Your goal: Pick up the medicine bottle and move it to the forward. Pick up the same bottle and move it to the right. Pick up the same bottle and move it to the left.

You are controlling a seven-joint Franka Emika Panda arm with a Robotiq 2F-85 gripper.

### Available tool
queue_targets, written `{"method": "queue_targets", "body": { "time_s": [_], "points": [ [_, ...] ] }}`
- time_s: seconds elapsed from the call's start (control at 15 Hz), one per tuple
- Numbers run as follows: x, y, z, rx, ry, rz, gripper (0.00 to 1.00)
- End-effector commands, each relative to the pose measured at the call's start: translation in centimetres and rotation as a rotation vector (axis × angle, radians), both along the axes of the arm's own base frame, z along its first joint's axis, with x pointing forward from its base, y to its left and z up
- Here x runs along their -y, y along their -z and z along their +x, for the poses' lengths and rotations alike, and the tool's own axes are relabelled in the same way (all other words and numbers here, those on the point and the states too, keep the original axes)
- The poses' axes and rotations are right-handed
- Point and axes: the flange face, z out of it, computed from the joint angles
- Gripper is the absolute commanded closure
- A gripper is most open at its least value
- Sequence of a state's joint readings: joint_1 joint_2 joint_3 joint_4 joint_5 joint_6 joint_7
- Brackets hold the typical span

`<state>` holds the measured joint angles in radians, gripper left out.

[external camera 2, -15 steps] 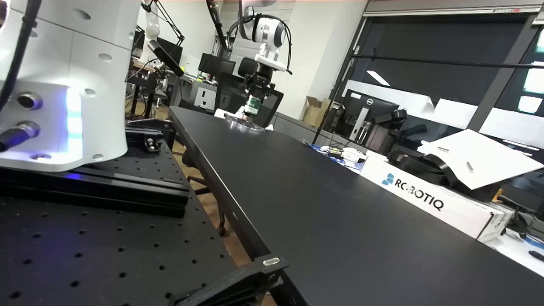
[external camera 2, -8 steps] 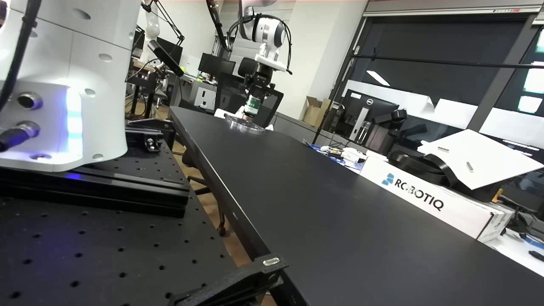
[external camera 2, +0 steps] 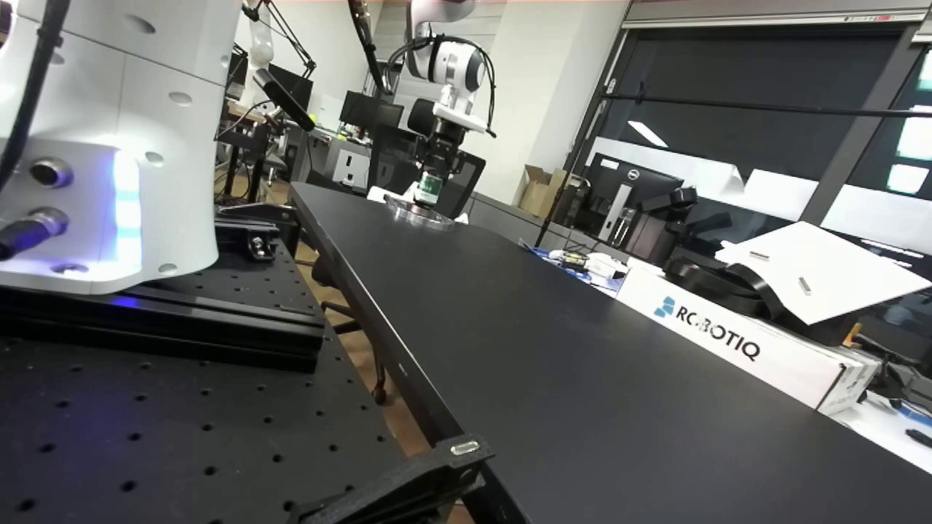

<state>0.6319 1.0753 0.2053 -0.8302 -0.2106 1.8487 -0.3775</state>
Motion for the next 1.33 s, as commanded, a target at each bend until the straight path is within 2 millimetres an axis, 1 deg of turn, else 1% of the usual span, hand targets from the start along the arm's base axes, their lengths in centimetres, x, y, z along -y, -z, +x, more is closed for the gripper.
{"method": "queue_targets", "body": {
  "time_s": [0.0,0.27,0.33,0.4,0.53,0.73,0.93,1.0,1.07,1.13,1.27],
  "points": [
    [-0.2,1.4,0.0,-0.012,0.003,0.006,0.55],
    [-0.3,0.9,0.0,-0.011,0.004,0.005,0.55],
    [-0.3,0.6,-0.2,-0.013,-0.008,-0.004,0.07],
    [-0.4,-0.2,-0.3,-0.009,-0.003,-0.010,0.07],
    [-0.9,-1.8,-0.7,-0.002,-0.014,-0.005,0.00],
    [-1.7,-5.3,-1.5,0.015,-0.037,0.009,0.00],
    [-2.1,-8.0,-2.1,0.028,-0.053,0.016,0.00],
    [-2.1,-8.6,-2.3,0.016,-0.063,0.018,0.00],
    [-2.3,-6.9,-2.1,0.027,-0.054,0.019,0.01],
    [-2.3,-7.7,-2.3,0.027,-0.059,0.018,0.00],
    [-2.2,-8.2,-2.4,0.027,-0.062,0.017,0.00]
  ]
}}
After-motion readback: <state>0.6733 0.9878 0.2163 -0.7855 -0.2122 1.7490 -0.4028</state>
